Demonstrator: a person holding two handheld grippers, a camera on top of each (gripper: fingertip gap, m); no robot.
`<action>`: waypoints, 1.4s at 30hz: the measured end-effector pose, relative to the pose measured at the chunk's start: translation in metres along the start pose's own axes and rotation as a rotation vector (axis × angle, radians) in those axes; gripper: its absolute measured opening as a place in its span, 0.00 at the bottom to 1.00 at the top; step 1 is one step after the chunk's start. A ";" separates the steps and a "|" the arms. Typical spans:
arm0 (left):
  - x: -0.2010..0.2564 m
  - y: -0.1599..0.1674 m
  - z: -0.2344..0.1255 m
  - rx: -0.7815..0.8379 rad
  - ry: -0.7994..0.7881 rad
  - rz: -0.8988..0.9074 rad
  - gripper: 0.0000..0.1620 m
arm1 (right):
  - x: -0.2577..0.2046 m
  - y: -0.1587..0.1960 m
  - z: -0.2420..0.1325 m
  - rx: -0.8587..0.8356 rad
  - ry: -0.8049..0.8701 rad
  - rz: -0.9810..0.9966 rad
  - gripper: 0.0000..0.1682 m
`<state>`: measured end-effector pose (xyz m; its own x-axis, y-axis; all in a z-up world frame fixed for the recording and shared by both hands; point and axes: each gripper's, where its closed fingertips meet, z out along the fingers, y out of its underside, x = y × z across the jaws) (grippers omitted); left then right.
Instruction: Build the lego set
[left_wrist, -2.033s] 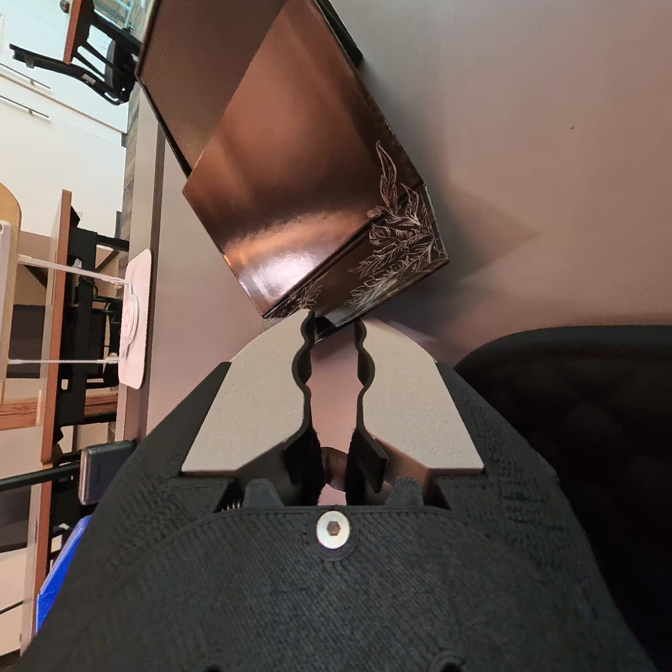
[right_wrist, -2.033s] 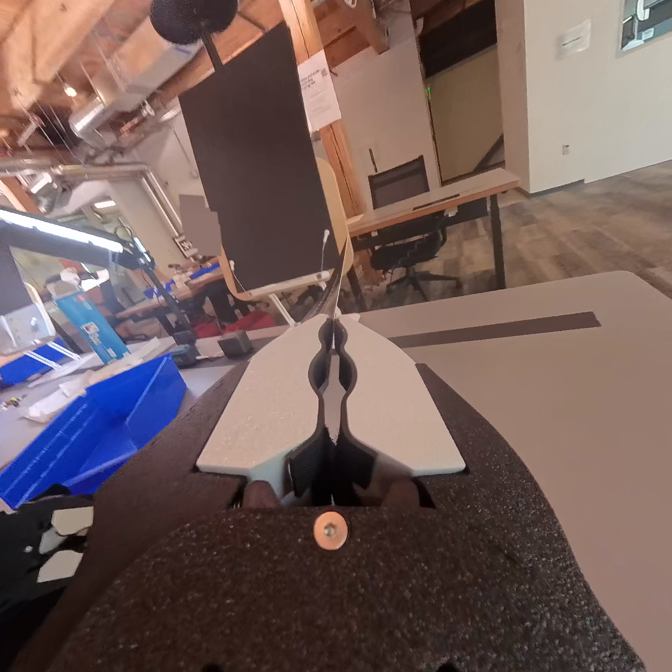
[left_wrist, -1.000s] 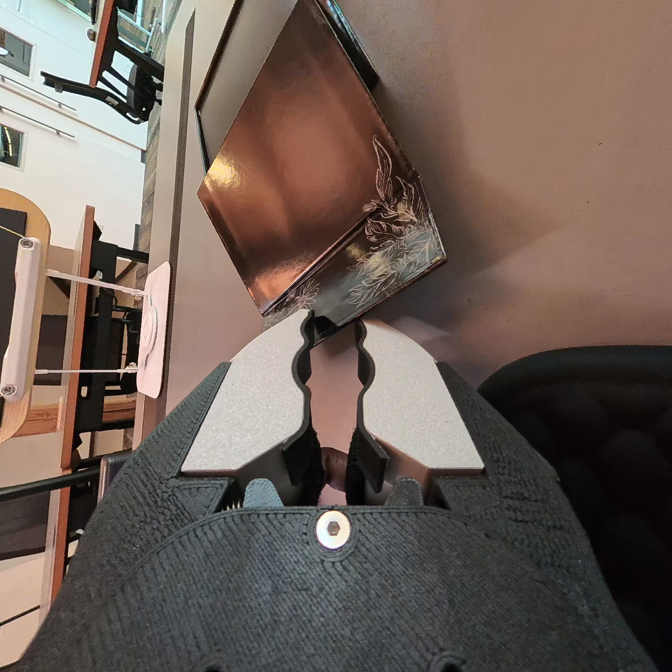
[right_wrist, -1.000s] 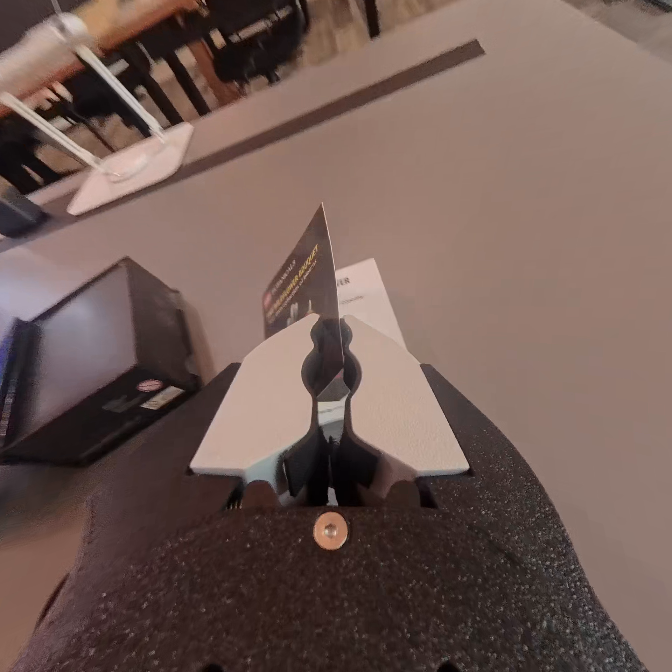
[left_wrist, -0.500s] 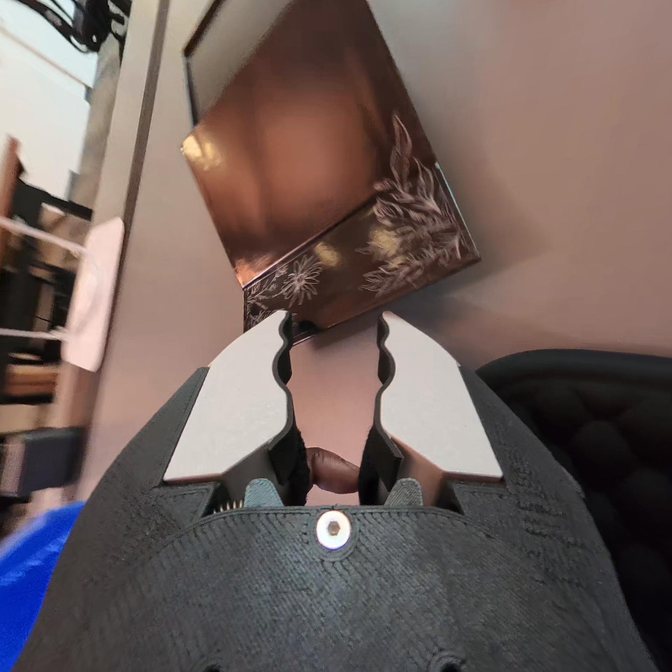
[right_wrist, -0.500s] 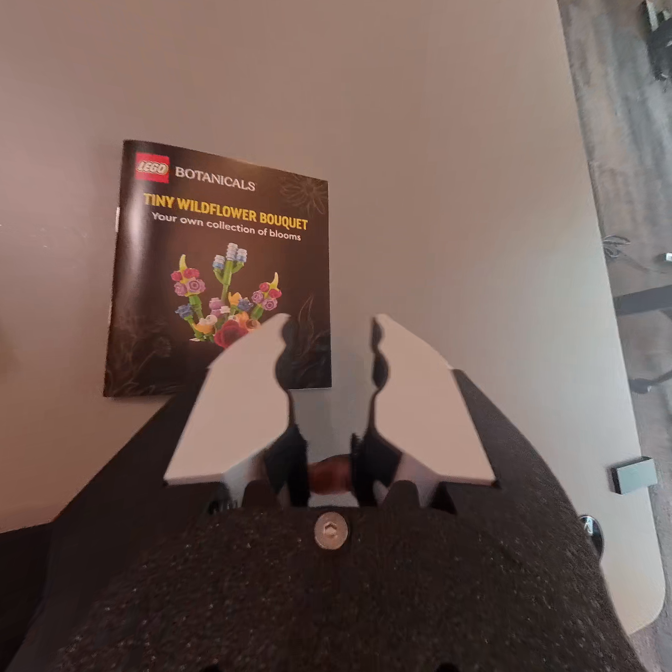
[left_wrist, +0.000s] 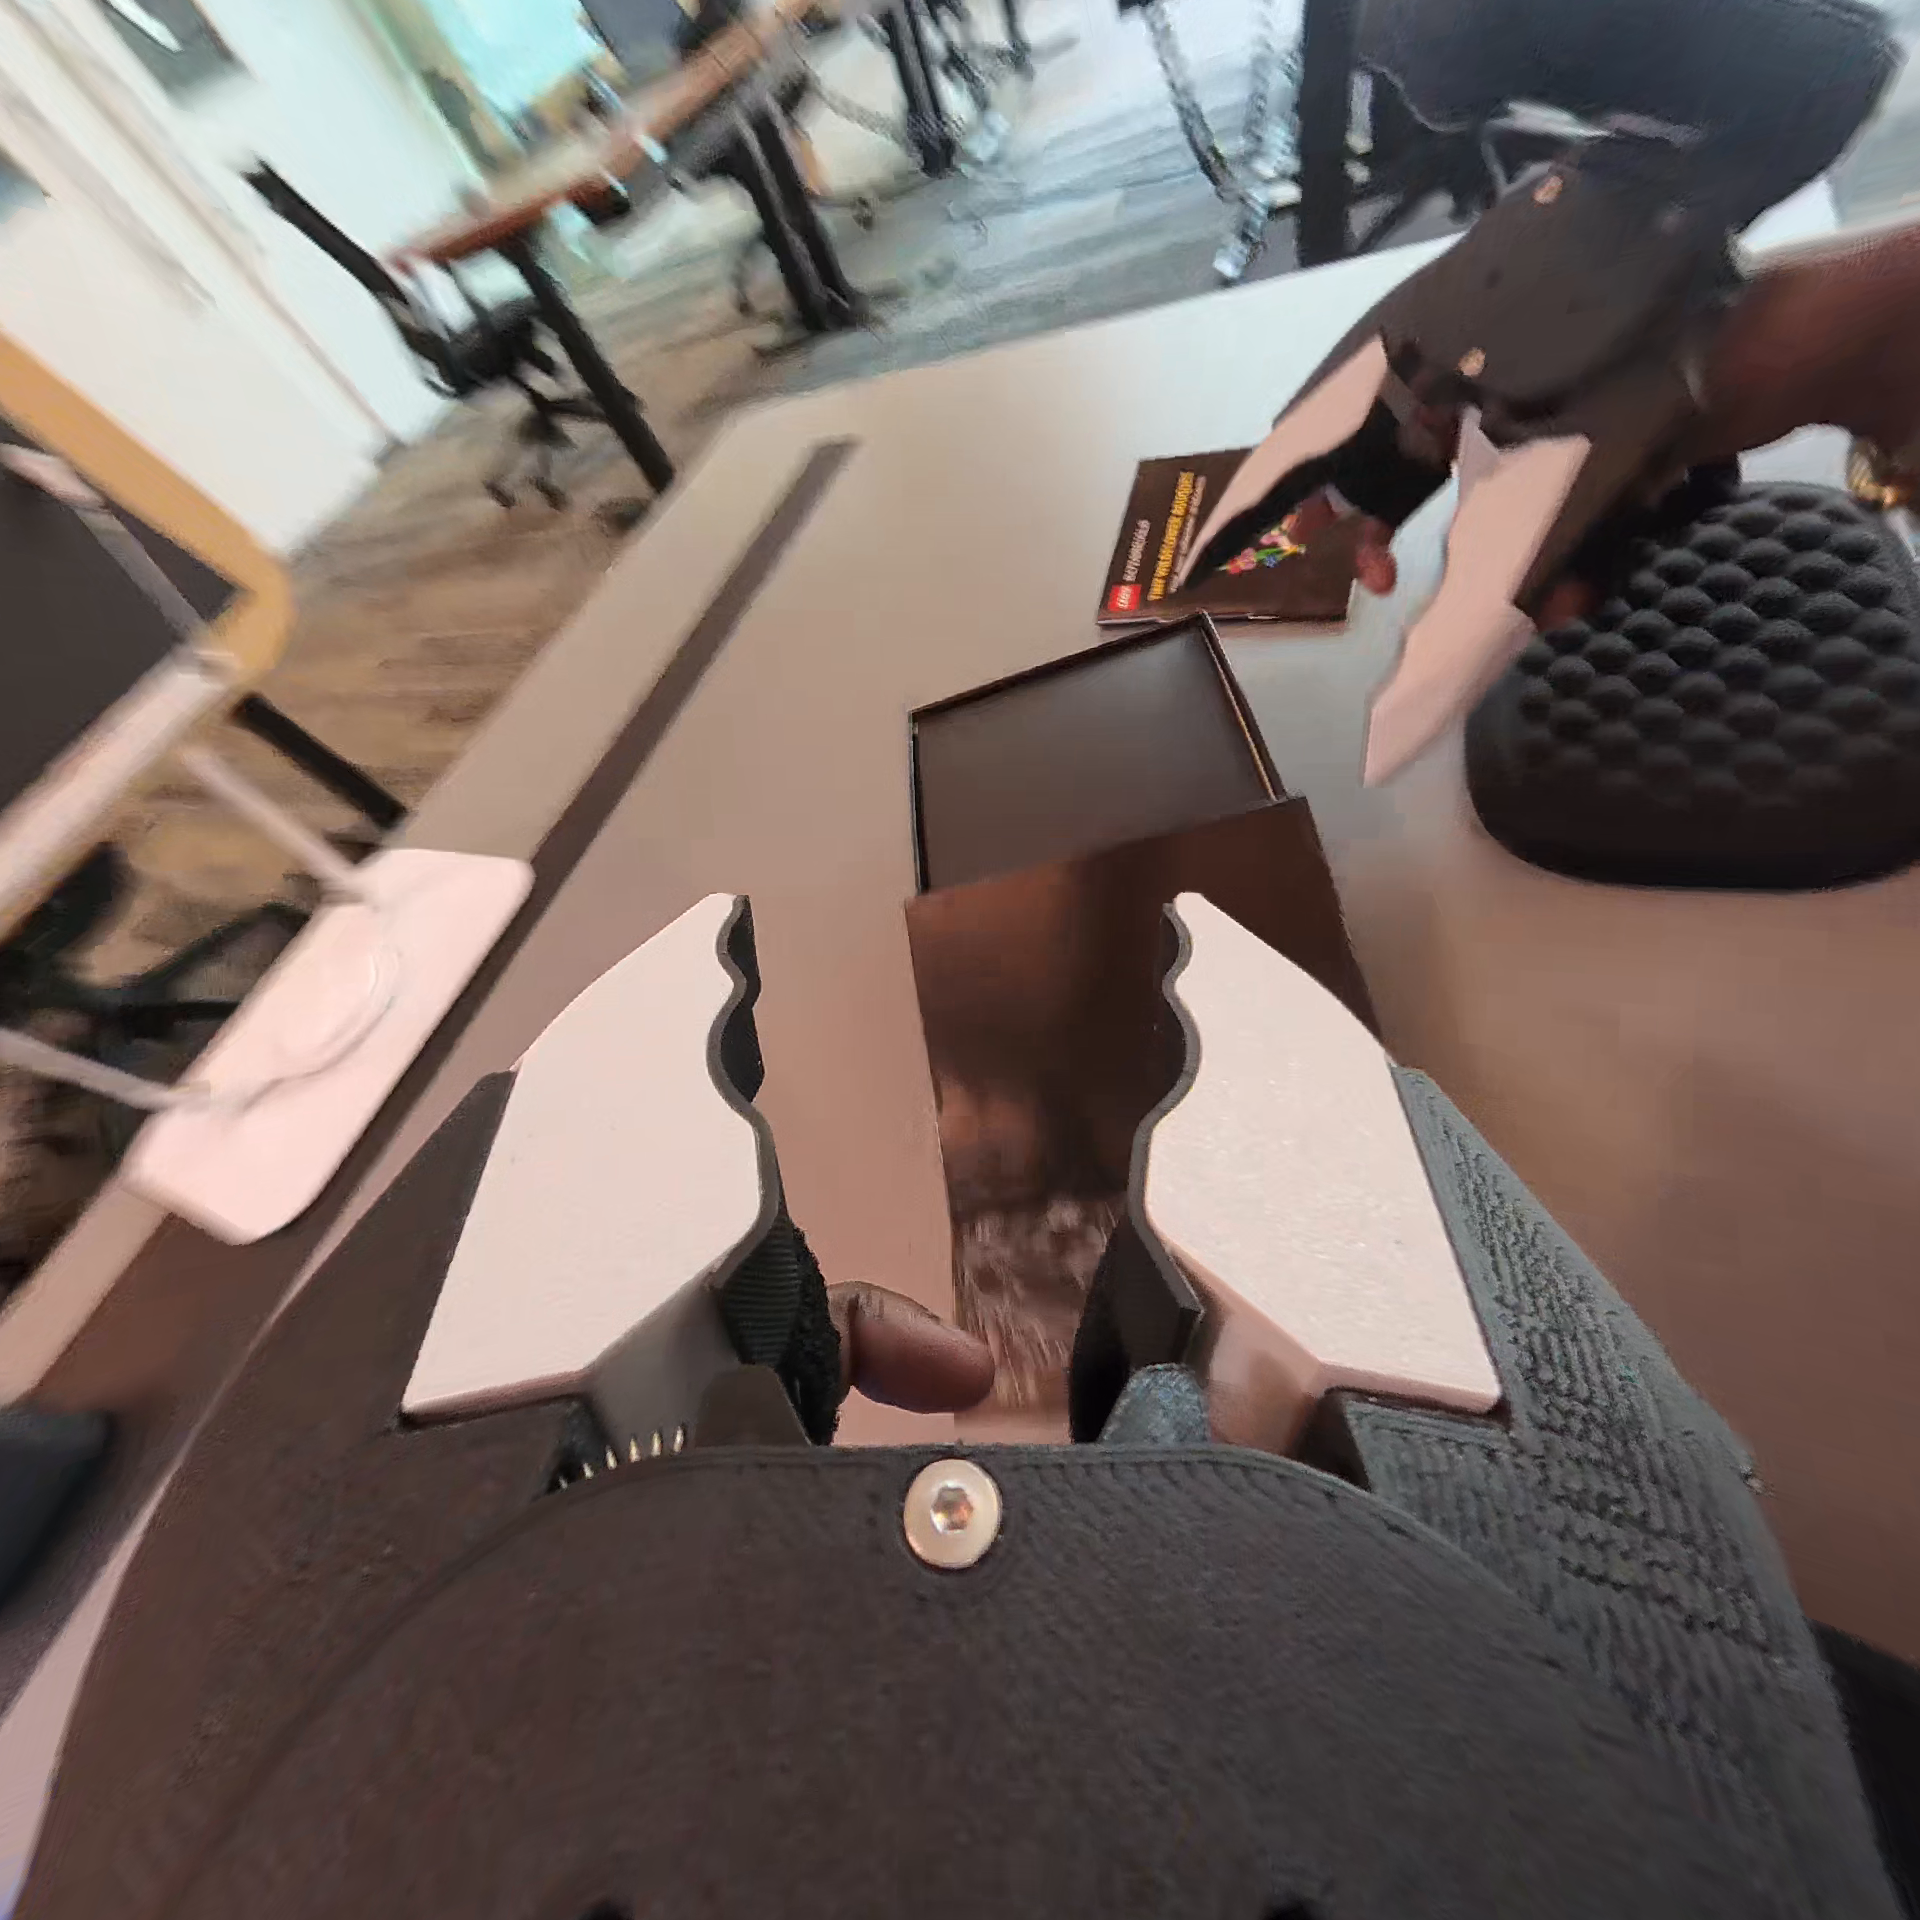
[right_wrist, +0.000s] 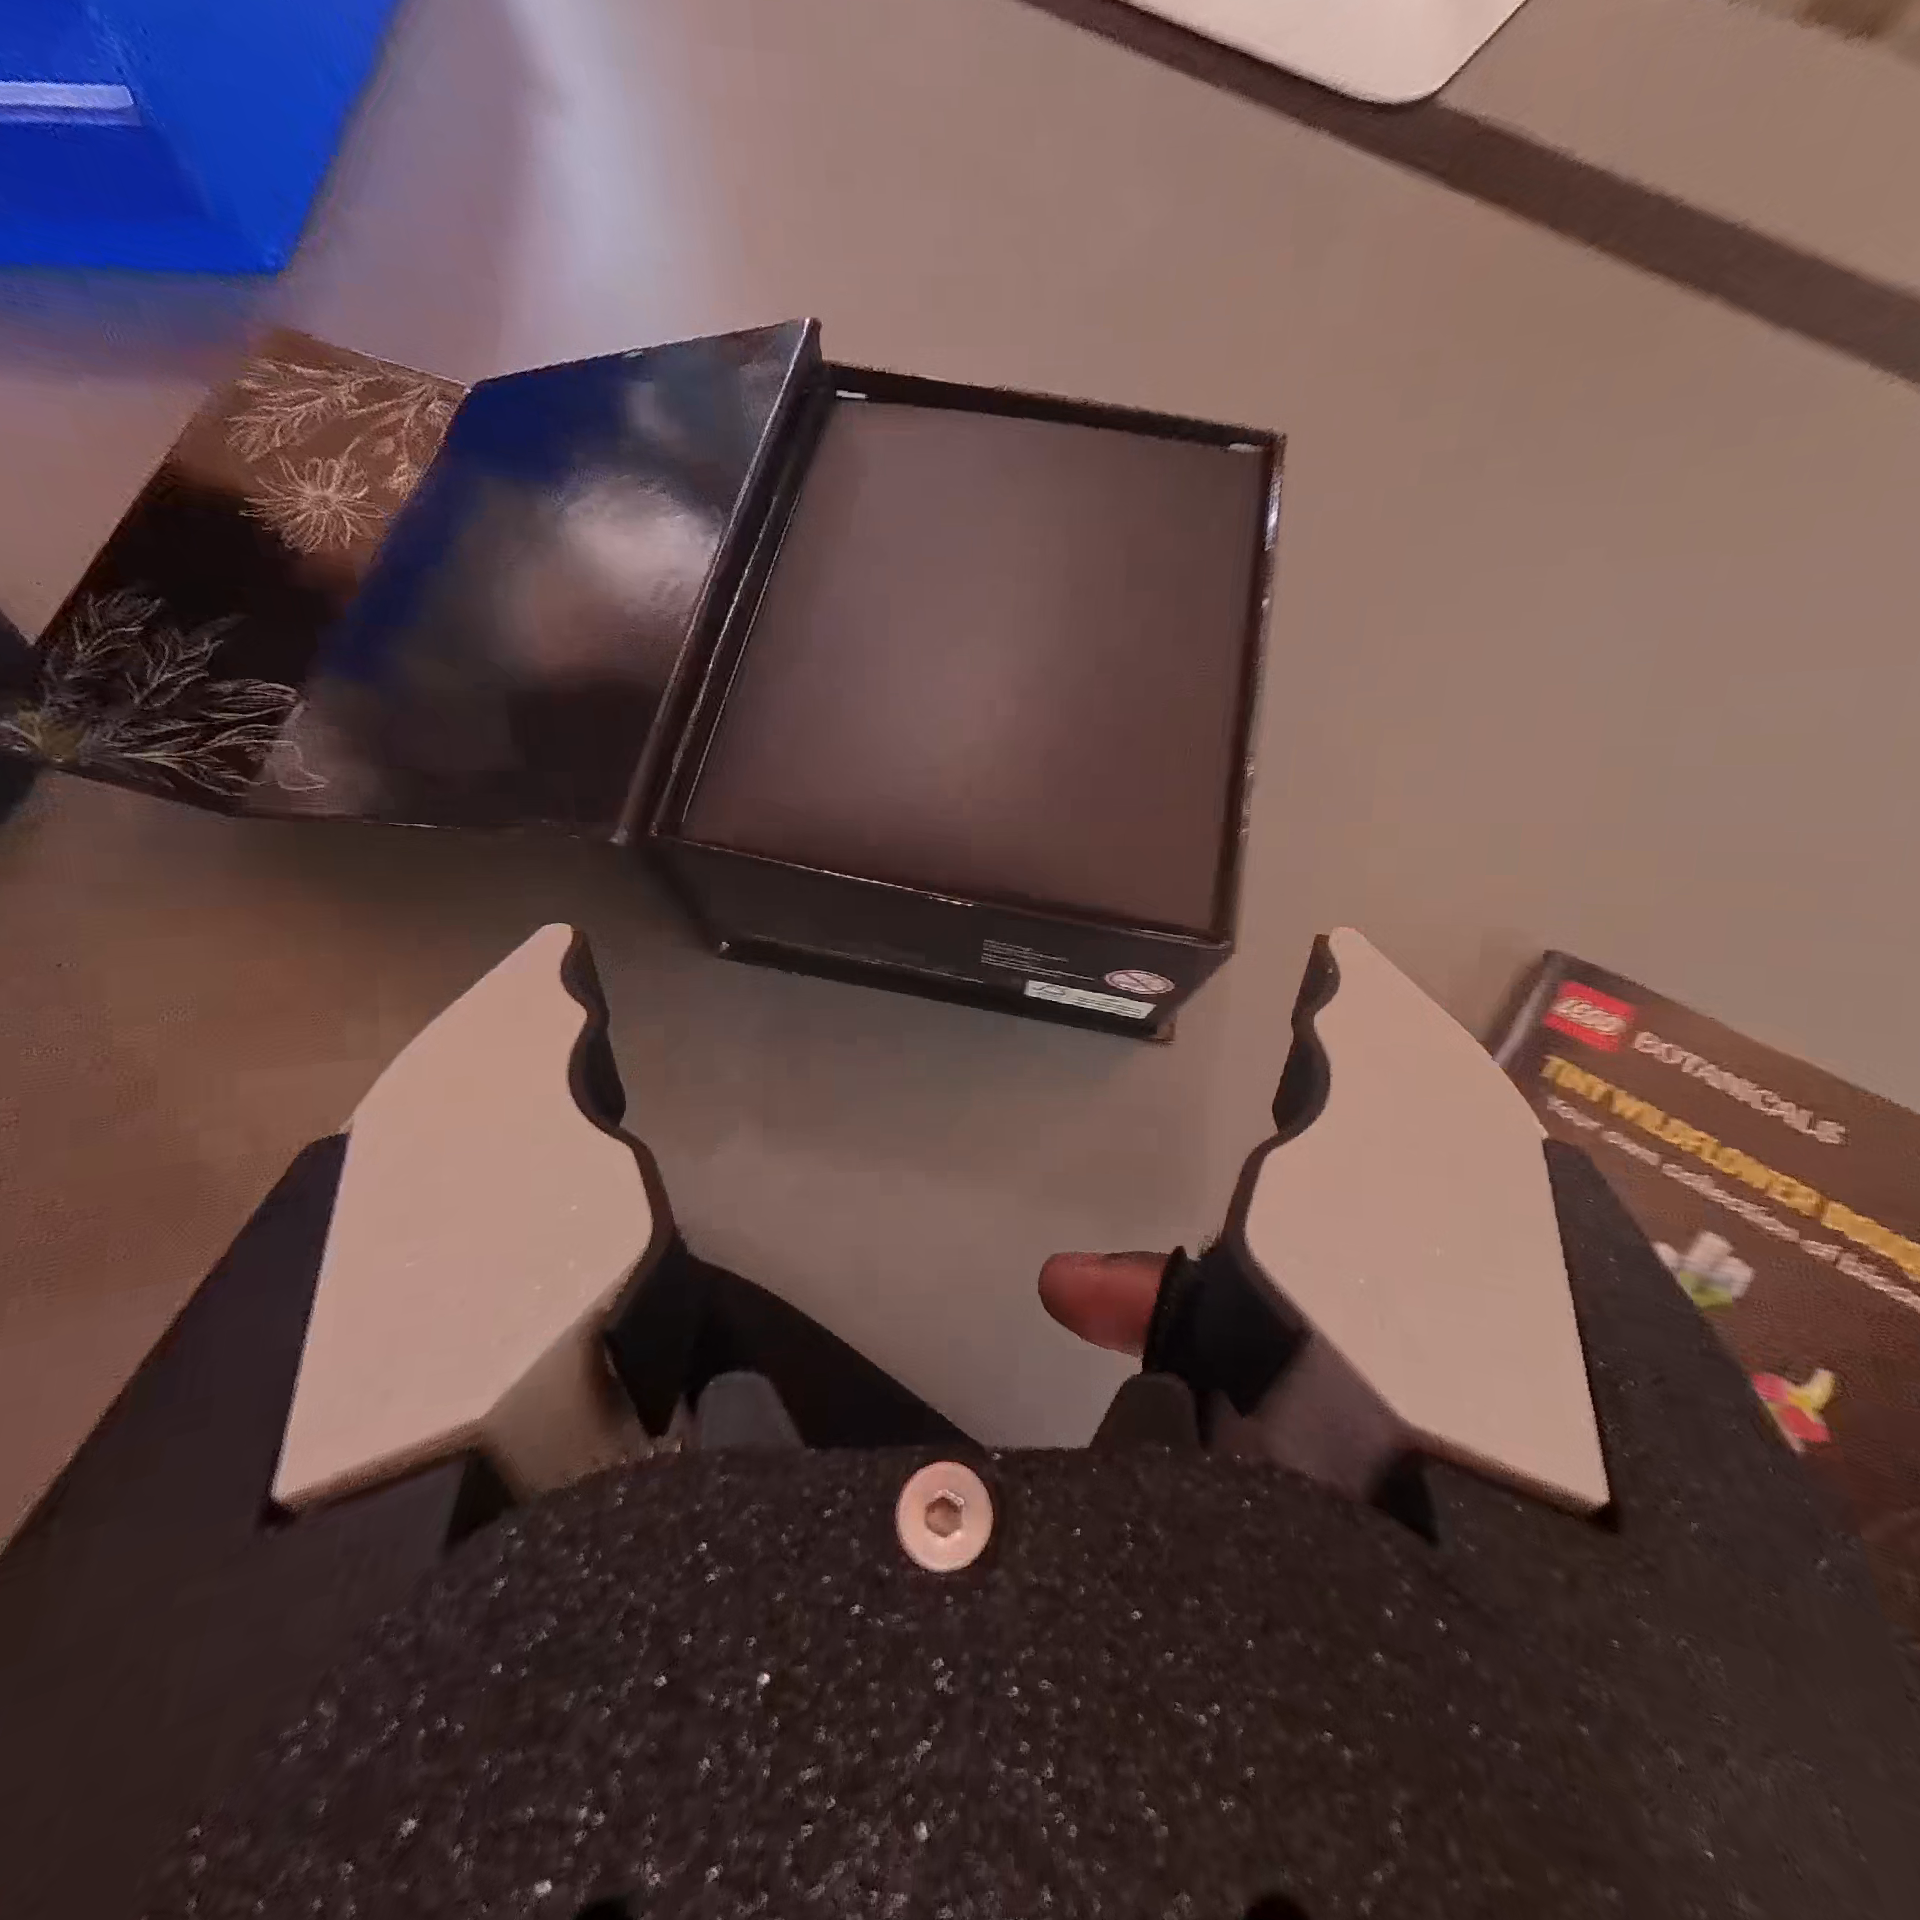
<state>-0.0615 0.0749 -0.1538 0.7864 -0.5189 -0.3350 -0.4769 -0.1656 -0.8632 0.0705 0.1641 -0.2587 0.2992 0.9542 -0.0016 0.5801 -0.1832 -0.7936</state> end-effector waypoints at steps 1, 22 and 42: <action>-0.003 0.000 0.013 -0.024 0.050 -0.020 0.45 | -0.001 0.002 0.003 -0.006 -0.007 0.011 0.74; 0.029 0.040 0.074 -0.059 0.884 -0.513 0.10 | -0.004 0.009 0.022 -0.005 -0.117 -0.072 0.71; 0.001 0.023 0.039 -0.304 0.215 0.291 0.08 | -0.062 -0.082 0.040 0.334 -0.464 0.679 0.82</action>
<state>-0.0570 0.1030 -0.1890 0.5193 -0.7370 -0.4326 -0.7838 -0.2091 -0.5847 -0.0256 0.1296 -0.2180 0.1193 0.6776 -0.7257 0.1161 -0.7354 -0.6676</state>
